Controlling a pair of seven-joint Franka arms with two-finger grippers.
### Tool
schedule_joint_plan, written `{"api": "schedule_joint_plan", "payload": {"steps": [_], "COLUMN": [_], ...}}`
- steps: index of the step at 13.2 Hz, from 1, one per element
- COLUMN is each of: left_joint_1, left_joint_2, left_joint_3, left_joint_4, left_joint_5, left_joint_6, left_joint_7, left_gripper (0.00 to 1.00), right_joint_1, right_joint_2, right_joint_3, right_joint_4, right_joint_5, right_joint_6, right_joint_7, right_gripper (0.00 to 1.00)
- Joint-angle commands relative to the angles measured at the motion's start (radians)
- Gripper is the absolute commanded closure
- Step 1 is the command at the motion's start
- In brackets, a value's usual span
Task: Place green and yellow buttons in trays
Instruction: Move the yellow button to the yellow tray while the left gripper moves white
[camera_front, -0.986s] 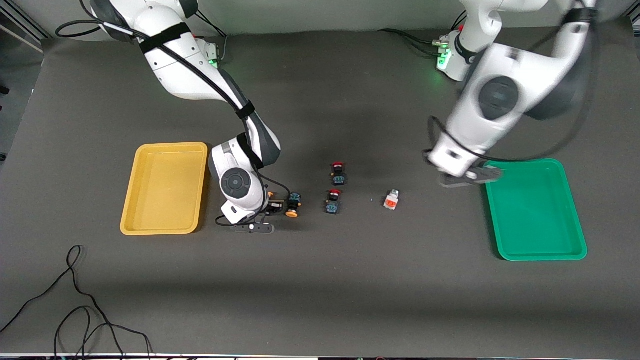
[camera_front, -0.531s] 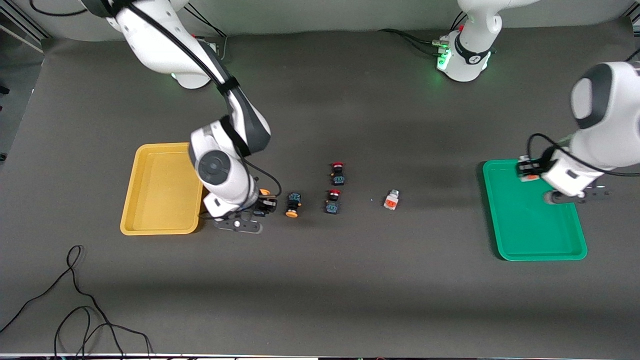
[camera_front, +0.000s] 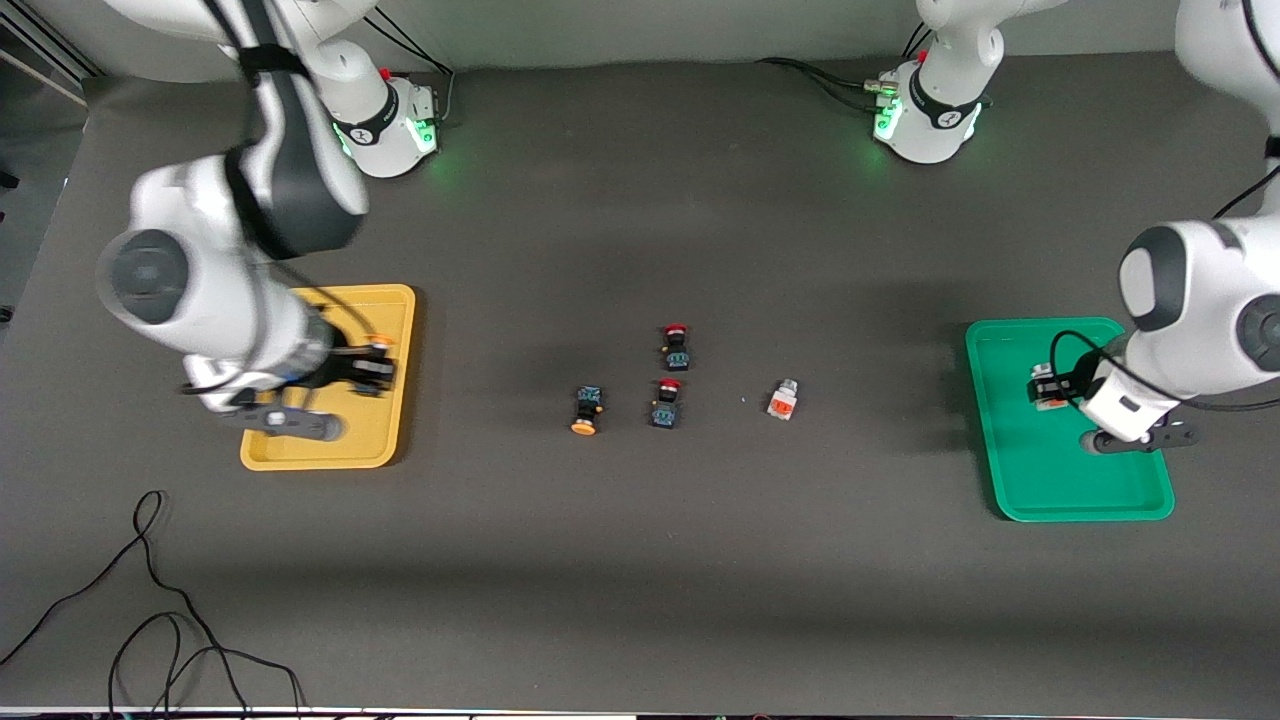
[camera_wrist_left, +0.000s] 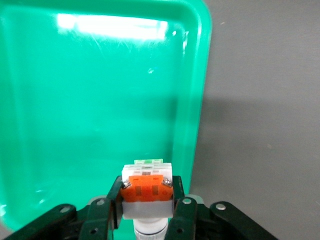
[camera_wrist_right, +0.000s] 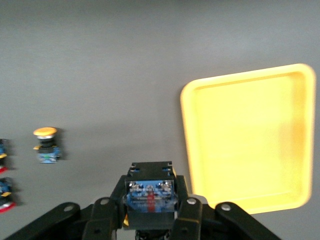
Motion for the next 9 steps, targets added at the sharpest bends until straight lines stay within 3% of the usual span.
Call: {"api": "schedule_joint_plan", "payload": {"steps": [1, 3, 4, 5, 6, 9], "left_joint_1": [0.012, 0.009, 0.008, 0.009, 0.011, 0.014], "left_joint_2": [0.053, 0.095, 0.101, 0.113, 0.119, 0.110], "left_joint_3": [0.004, 0.005, 0.005, 0.005, 0.005, 0.004], "left_joint_4": [0.000, 0.000, -0.001, 0.000, 0.000, 0.011], "left_joint_5": [0.056, 0.062, 0.064, 0.065, 0.079, 0.090], "left_joint_6": [0.068, 0.095, 0.095, 0.096, 0.107, 0.101], "left_joint_7": [-0.027, -0.056, -0.074, -0.074, -0.074, -0.070], "left_gripper": [0.72, 0.65, 0.54, 0.30, 0.15, 0.04], "right_joint_1": [0.016, 0.016, 0.016, 0.016, 0.014, 0.022], "right_joint_2": [-0.010, -0.013, -0.015, -0.015, -0.006, 0.031], "right_joint_3": [-0.061, -0.114, -0.118, -0.118, -0.118, -0.117], "right_joint_4": [-0.081, -0.177, -0.232, -0.283, -0.329, -0.496], "right_joint_5": [0.006, 0.006, 0.006, 0.006, 0.014, 0.015], "right_joint_6": [0.038, 0.155, 0.220, 0.280, 0.330, 0.574], "right_joint_7": [-0.145, -0.255, -0.269, -0.279, -0.297, -0.323], "right_gripper": [1.00, 1.00, 1.00, 1.00, 1.00, 1.00]}}
